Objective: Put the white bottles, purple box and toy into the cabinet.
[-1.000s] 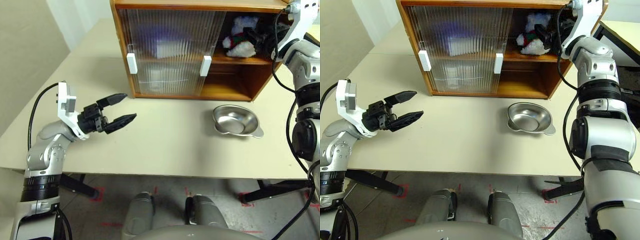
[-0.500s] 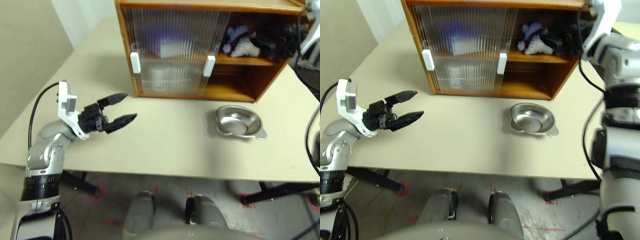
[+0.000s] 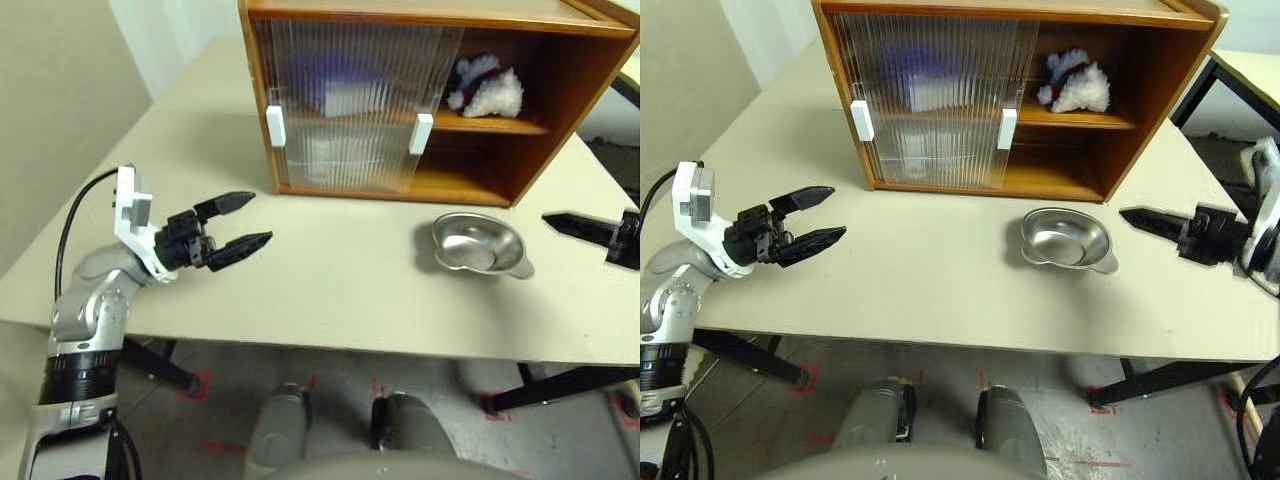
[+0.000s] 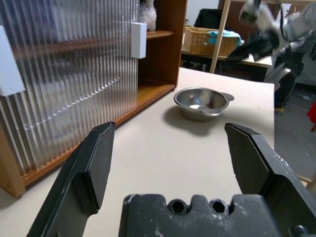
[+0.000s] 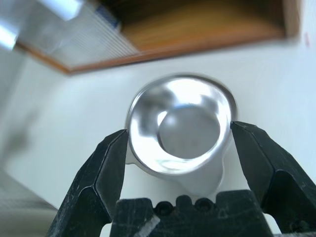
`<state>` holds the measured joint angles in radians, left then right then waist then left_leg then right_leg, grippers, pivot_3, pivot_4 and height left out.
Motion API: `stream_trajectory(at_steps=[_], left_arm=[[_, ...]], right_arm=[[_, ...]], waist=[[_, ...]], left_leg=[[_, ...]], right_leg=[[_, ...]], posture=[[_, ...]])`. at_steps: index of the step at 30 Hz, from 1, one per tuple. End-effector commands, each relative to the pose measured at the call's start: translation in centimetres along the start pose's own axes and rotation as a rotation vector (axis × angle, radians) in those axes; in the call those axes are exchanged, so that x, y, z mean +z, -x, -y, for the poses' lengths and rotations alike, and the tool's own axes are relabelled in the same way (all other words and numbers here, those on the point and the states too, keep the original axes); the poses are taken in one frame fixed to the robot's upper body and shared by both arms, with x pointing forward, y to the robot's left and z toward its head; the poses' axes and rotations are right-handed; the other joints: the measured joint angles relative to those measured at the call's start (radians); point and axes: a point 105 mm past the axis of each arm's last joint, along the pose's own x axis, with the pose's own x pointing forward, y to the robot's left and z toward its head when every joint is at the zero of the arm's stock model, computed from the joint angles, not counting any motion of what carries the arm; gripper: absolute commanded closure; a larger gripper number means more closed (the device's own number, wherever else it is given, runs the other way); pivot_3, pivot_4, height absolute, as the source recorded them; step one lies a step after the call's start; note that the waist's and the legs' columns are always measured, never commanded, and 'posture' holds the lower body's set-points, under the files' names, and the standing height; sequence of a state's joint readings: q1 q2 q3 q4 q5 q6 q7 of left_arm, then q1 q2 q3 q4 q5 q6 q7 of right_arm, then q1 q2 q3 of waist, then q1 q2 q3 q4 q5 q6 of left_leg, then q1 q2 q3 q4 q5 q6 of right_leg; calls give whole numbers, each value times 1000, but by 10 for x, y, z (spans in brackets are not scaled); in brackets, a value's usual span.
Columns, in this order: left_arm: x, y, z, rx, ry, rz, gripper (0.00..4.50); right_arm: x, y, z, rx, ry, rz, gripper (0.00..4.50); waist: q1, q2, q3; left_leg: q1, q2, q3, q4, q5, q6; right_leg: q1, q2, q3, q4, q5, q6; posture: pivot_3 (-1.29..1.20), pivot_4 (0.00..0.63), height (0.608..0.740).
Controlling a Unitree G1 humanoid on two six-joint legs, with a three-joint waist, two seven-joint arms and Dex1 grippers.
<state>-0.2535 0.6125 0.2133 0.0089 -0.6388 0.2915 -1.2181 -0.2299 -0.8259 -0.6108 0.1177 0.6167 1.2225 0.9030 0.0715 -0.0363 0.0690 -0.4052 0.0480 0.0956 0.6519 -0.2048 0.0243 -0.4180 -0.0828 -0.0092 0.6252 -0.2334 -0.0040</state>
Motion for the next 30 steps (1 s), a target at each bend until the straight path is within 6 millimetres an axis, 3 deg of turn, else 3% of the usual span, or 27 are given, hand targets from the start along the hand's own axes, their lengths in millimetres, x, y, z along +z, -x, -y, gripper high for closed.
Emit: stream_trajectory(at_steps=[1,7,14,19,22,30], left_arm=[[-1,-1,2,-18,8,-12,0],[-4,2,0,-1,11,-23,0],[-4,3,0,10,10,-27,0],[-3,5,-1,14,6,-35,0],[-3,6,-2,17,3,-40,0],[-3,6,-2,17,0,-43,0]], right_arm=[[-10,12,17,-75,-115,71,51],[-38,11,49,-205,-310,148,51],[-64,-6,36,-155,-390,77,51],[-65,-15,21,-88,-416,57,51],[-63,-15,16,-52,-432,58,652],[-60,-15,10,-15,-427,70,3540]], waist=[[1,2,2],[-1,0,4],[-2,1,5],[-2,0,6],[-3,0,6],[-2,1,7]], left_leg=[[0,0,0,0,0,0],[0,-1,-1,0,0,0],[0,0,-2,-2,0,0],[-1,1,-2,-2,0,0],[0,1,-2,-2,0,0],[-1,1,-2,-5,0,0]], right_leg=[[0,0,0,0,0,0],[1,2,-1,-1,0,0],[1,2,1,-2,-1,0],[1,2,0,-3,-1,0],[1,2,1,-3,-1,0],[1,1,0,-6,-1,0]], posture=[[148,52,740],[151,53,740],[154,50,740],[156,51,740],[156,54,740],[157,51,740]])
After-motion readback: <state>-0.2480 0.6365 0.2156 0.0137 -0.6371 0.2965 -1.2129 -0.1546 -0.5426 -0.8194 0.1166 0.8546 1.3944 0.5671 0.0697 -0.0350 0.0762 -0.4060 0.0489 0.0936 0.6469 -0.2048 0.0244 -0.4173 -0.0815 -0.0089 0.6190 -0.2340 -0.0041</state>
